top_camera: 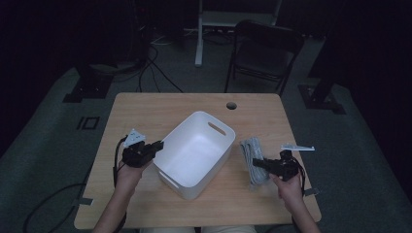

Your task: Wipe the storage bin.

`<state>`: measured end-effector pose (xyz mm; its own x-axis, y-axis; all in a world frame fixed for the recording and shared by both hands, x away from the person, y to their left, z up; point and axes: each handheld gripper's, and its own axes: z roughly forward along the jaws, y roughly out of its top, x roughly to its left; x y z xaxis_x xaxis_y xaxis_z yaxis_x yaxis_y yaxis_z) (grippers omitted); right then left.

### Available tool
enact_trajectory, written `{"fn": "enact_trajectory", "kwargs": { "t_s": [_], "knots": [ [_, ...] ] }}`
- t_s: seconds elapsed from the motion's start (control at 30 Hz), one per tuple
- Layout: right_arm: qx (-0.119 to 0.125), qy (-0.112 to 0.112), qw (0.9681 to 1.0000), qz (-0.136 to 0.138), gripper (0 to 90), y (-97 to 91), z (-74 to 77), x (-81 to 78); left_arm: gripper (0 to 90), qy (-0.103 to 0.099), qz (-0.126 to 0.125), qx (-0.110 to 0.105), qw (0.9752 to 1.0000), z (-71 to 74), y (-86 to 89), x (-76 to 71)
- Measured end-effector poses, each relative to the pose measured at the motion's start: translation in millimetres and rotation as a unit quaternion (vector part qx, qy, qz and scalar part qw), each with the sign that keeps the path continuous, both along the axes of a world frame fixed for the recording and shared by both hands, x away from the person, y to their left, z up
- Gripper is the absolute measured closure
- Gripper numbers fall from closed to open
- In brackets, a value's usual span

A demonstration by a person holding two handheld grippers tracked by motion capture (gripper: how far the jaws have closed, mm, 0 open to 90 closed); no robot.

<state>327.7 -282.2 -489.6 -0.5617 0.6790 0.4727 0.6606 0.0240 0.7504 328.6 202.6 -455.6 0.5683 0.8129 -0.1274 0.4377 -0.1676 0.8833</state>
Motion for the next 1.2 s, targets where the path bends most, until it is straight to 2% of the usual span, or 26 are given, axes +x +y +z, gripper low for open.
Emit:
{"fn": "enact_trajectory", "kwargs": {
  "t_s": [0.1,0.23,0.33,0.4,0.47,0.57,0.63,0.77,0.97,1.03,1.2],
  "knots": [
    [0.01,-0.022,0.9997,-0.009,76.4,4.1,13.1,3.6,85.2,-0.005,-0.002,-0.003,1.0,-2.2,0.2,0.0],
    [0.035,-0.055,0.9975,-0.028,76.4,10.9,33.7,12.0,84.6,-0.006,-0.009,-0.013,0.9999,-4.5,2.9,0.7],
    [0.052,-0.061,0.9962,-0.033,76.4,18.2,40.8,20.8,85.0,-0.014,-0.008,-0.007,0.9998,-5.2,1.3,0.2],
    [0.047,-0.063,0.9963,-0.035,76.3,24.3,41.4,24.5,85.5,-0.019,-0.007,0.0,0.9998,-5.1,-0.1,-0.3],
    [0.048,-0.057,0.9967,-0.032,76.3,30.5,38.4,28.3,85.6,-0.021,-0.01,0.002,0.9997,-5.3,0.6,0.1],
    [0.03,-0.051,0.9975,-0.038,76.4,39.8,31.8,33.1,85.4,-0.016,-0.016,-0.006,0.9997,-5.7,1.9,1.2],
    [0.024,-0.039,0.9984,-0.033,76.3,45.3,25.7,38.3,85.5,-0.017,-0.02,-0.001,0.9996,-5.5,1.0,1.6],
    [0.014,-0.03,0.9988,-0.036,76.3,52.7,18.6,42.3,85.5,-0.017,-0.027,0.001,0.9995,-5.6,1.1,2.5],
    [0.014,-0.013,0.9992,-0.034,76.3,55.7,9.3,45.1,84.9,-0.01,-0.036,-0.006,0.9993,-6.2,2.2,5.2],
    [0.008,-0.006,0.9994,-0.033,76.3,57.6,4.5,46.3,84.7,-0.006,-0.035,-0.011,0.9993,-6.1,2.3,5.8],
    [-0.006,0.011,0.9995,-0.03,76.4,59.9,-6.2,48.2,84.7,-0.007,-0.038,-0.007,0.9992,-5.8,2.2,6.2]
  ]
}}
